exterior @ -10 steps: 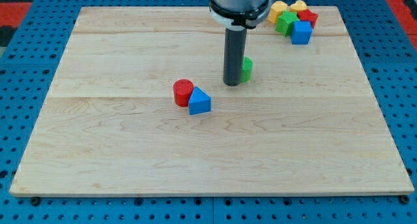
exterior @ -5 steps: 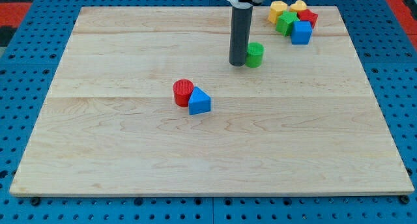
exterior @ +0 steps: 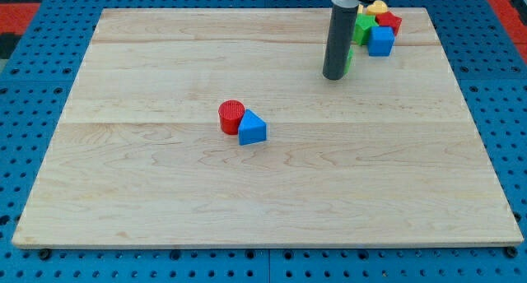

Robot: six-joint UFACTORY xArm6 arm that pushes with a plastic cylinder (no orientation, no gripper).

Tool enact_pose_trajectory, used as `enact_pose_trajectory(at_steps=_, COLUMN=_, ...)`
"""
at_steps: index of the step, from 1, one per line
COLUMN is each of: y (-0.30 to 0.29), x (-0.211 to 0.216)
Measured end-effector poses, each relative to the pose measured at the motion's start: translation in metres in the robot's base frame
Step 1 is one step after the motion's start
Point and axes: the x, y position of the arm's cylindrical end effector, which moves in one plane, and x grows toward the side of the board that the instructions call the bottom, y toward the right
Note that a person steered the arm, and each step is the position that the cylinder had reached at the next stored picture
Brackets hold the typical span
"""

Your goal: Push the green circle to the group of blocks at the top right

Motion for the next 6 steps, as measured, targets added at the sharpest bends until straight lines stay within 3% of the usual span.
enact_pose_trajectory(at_steps=6, y=0.001, x=-0.040)
